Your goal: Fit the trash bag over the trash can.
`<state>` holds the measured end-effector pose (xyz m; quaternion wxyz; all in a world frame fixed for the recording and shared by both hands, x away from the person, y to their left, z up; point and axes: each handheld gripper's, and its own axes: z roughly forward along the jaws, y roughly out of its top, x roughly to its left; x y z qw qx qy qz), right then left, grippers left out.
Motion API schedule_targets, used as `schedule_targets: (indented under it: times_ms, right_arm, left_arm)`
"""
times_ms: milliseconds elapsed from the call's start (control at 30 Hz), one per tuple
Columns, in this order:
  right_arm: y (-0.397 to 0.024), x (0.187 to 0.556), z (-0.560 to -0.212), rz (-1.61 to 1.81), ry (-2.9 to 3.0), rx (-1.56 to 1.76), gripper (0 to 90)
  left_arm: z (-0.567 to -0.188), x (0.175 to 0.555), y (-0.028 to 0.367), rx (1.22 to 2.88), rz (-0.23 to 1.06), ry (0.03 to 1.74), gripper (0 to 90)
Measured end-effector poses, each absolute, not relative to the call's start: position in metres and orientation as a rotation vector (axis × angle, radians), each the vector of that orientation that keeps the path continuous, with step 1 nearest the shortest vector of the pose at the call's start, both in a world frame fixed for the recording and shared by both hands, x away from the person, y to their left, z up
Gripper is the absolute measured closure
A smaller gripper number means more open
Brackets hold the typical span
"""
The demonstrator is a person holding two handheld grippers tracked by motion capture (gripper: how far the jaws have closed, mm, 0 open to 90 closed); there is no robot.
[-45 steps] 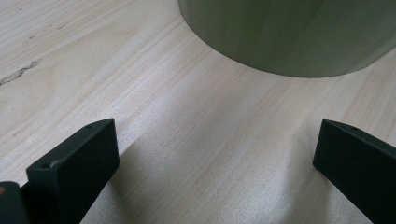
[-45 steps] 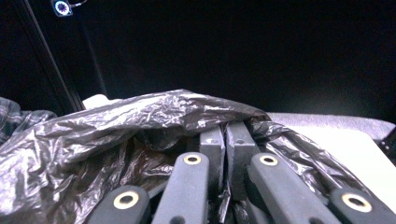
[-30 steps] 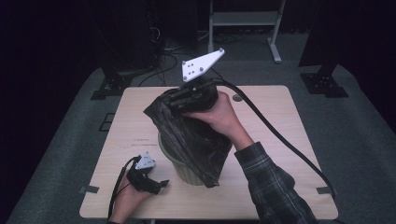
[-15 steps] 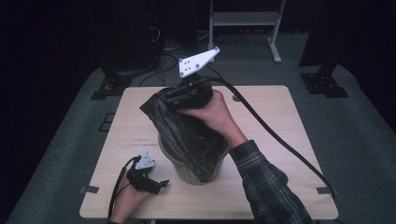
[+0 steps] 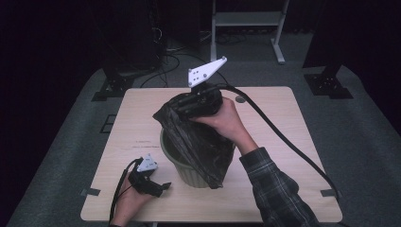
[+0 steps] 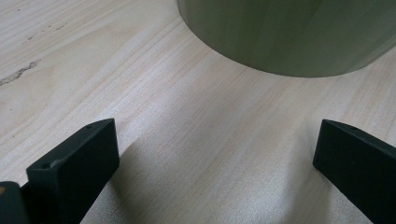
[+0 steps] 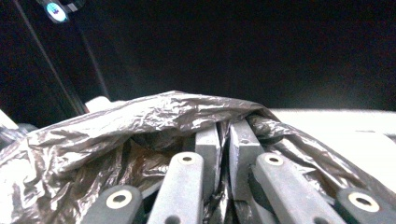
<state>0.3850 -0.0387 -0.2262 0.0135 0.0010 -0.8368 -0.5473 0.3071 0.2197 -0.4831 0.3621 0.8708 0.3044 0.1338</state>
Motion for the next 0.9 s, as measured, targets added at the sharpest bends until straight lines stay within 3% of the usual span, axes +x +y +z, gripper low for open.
schedule_targets:
  times_ms: [467,667,900]
  right_arm:
    - [-0.043,0.402,-0.272,-1.486,-2.73,-0.183,83.6]
    - [-0.04,0.406,-0.278,-1.394,-2.769,-0.215,67.8]
    - [-0.06,0.396,-0.268,-1.375,-2.791,-0.211,59.5]
  left_arm:
    - [-0.483,0.307,0.22,2.243,0.347,0.785,0.0]
    - [-0.483,0.307,0.22,2.243,0.346,0.785,0.0]
    - [-0.483,0.307,0.22,2.242,0.347,0.785,0.0]
